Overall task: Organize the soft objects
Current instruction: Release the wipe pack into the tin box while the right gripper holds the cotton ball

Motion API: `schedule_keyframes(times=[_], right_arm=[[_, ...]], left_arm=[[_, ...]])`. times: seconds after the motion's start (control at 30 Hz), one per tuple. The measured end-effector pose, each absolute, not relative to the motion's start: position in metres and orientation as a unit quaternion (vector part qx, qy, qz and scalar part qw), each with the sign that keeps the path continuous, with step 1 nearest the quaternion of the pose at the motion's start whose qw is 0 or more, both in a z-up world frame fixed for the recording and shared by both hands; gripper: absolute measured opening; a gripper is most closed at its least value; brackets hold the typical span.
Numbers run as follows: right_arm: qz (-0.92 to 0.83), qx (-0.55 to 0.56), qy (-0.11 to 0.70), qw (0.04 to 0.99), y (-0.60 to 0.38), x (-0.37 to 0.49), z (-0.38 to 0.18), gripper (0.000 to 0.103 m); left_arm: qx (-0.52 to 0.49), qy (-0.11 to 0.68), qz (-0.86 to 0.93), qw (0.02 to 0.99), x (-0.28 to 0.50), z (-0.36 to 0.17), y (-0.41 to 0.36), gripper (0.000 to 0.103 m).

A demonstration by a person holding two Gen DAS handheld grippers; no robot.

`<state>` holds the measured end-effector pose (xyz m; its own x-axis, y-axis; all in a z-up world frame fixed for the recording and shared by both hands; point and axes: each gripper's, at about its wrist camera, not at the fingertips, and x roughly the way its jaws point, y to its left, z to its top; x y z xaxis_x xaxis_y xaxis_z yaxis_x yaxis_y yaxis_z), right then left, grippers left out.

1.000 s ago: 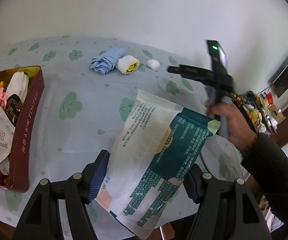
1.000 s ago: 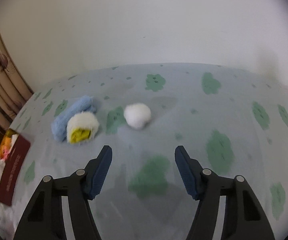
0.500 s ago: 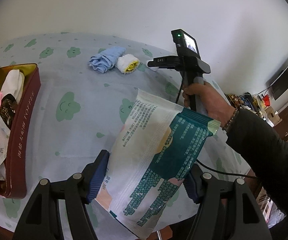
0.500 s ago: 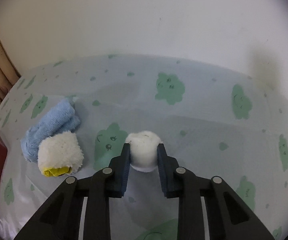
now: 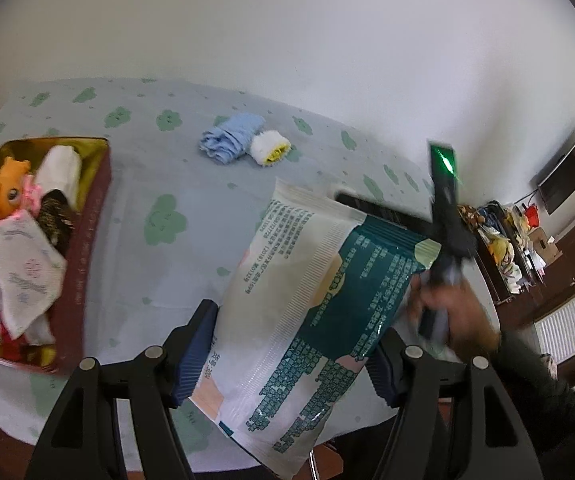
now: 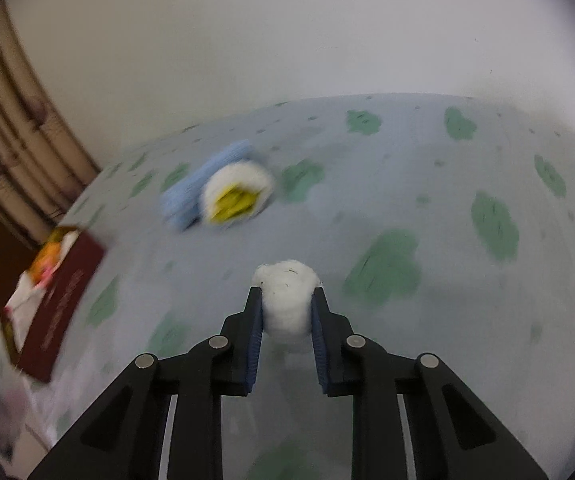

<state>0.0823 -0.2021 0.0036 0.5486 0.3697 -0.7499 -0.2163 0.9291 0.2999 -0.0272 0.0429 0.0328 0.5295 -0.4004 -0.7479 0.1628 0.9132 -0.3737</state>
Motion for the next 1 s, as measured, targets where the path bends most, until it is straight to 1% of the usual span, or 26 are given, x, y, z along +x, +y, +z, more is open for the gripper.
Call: schedule_keyframes(times=[0.2,0.37,0.5,0.63,0.8,1.0], right_arm=[[0.179,0.091,0.443,0.874,-0.18,0.037,-0.001,0.021],[0.172,0.064,0.448,0.875,-0.17,0.032,-0.013,0.021],[0.172,0.056,0.448,0.876,-0.168,0.031,-0.015,0.021],[0.175,0.057,0.444,0.877,-0.169,0.028,-0.014,0.021],[0.176,0.058,0.444,0.877,-0.169,0.028,-0.015,0.021],[0.179,0.063,0.445,0.875,-0.17,0.029,-0.015,0.021]], left_arm=[[-0.125,0.443,-0.125,0.879,-0.042,0.054,0.077,0.07],[-0.114,0.43,-0.078,0.892,-0.044,0.07,0.11,0.07],[-0.091,0.426,-0.029,0.9,-0.03,0.076,0.14,0.07],[-0.075,0.437,0.019,0.896,0.003,0.069,0.169,0.07],[-0.055,0.464,0.065,0.882,0.057,0.045,0.193,0.07],[-0.038,0.485,0.123,0.865,0.091,0.018,0.213,0.071]])
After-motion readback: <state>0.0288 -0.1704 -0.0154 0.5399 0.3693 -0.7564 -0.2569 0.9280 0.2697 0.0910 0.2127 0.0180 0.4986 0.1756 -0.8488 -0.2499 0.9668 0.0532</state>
